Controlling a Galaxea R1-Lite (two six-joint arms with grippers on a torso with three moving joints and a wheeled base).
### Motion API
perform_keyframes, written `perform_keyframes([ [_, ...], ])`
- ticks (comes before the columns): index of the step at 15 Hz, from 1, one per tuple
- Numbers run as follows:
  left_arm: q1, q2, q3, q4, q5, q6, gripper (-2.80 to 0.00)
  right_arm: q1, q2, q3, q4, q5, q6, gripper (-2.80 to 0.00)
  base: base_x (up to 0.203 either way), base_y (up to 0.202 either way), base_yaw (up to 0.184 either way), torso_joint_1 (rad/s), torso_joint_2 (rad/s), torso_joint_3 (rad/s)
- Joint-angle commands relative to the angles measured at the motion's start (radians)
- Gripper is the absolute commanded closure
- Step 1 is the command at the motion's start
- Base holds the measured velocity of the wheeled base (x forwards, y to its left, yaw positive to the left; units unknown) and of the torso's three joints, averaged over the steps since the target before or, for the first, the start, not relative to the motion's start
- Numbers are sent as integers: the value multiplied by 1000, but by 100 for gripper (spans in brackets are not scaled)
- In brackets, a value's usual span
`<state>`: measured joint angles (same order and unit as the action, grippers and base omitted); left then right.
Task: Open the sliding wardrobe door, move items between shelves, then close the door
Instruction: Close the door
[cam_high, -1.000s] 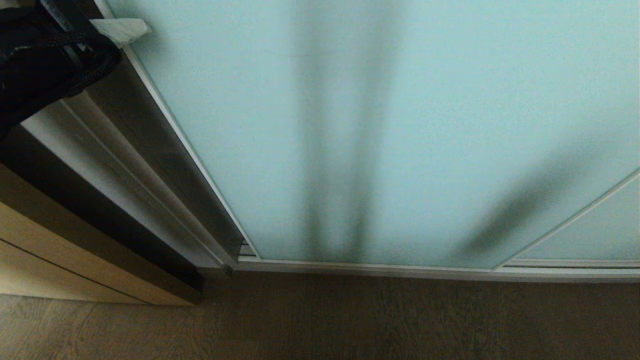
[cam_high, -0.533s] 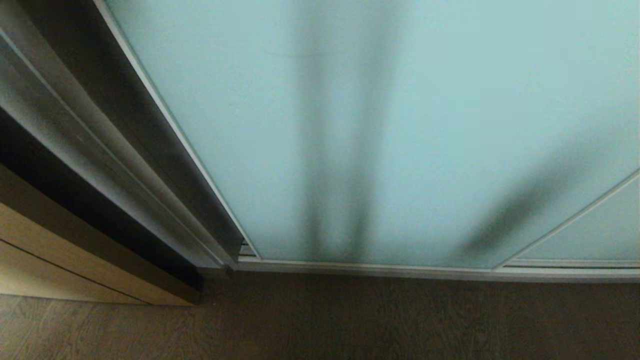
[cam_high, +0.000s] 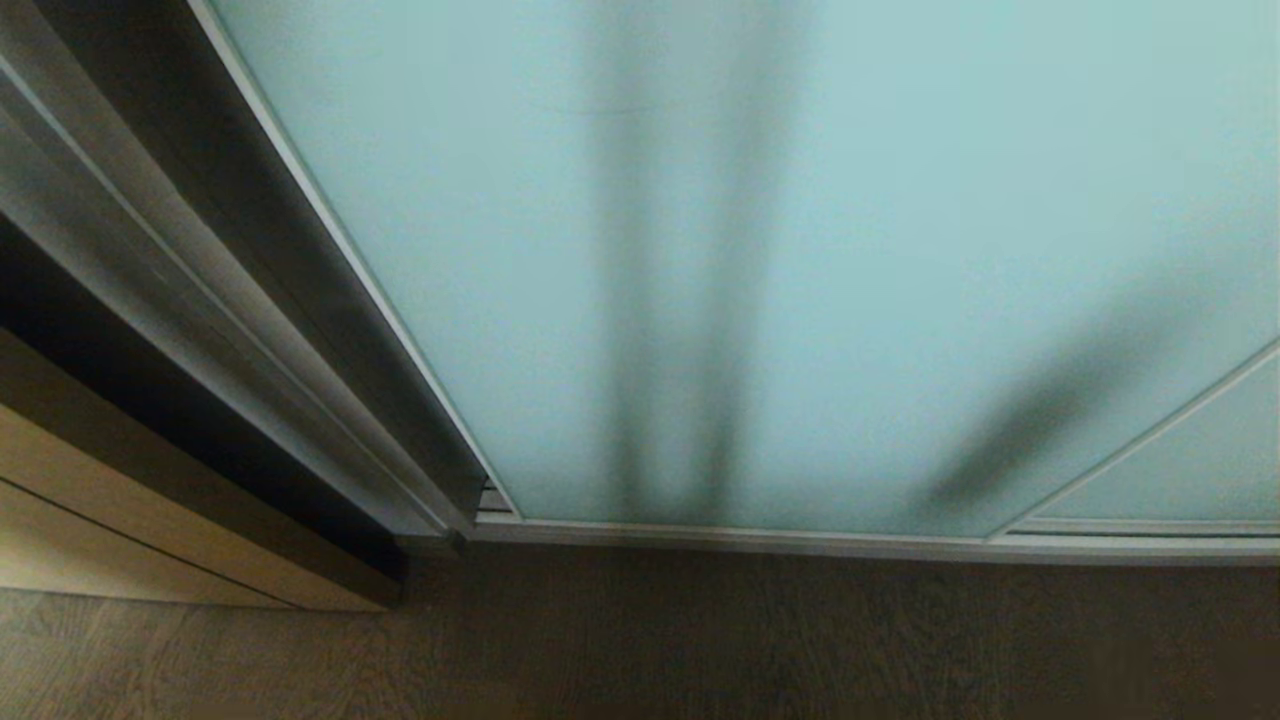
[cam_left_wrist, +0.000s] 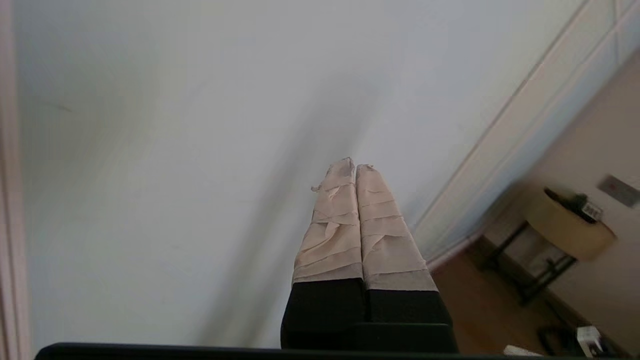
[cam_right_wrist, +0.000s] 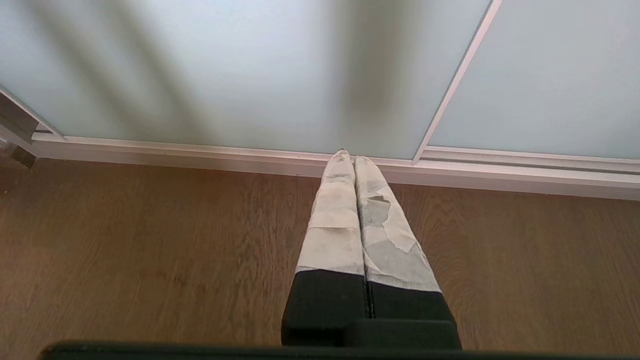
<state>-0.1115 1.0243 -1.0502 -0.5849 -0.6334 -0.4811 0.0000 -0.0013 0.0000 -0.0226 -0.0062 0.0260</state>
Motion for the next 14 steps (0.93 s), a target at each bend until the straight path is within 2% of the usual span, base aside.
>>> perform_keyframes([
  [1,0,105,-48,-17,-16,-12,0,0,-1,0,0,0,0,0,0,0,0,0,0,0],
  [6,1,263,-155,-37,-16,-149,0,0,-1,0,0,0,0,0,0,0,0,0,0,0],
  [11,5,358,-187,-38,-4,-169,0,0,0,0,0,0,0,0,0,0,0,0,0,0],
  [14,6,414,-254,-52,76,-166,0,0,-2,0,0,0,0,0,0,0,0,0,0,0],
])
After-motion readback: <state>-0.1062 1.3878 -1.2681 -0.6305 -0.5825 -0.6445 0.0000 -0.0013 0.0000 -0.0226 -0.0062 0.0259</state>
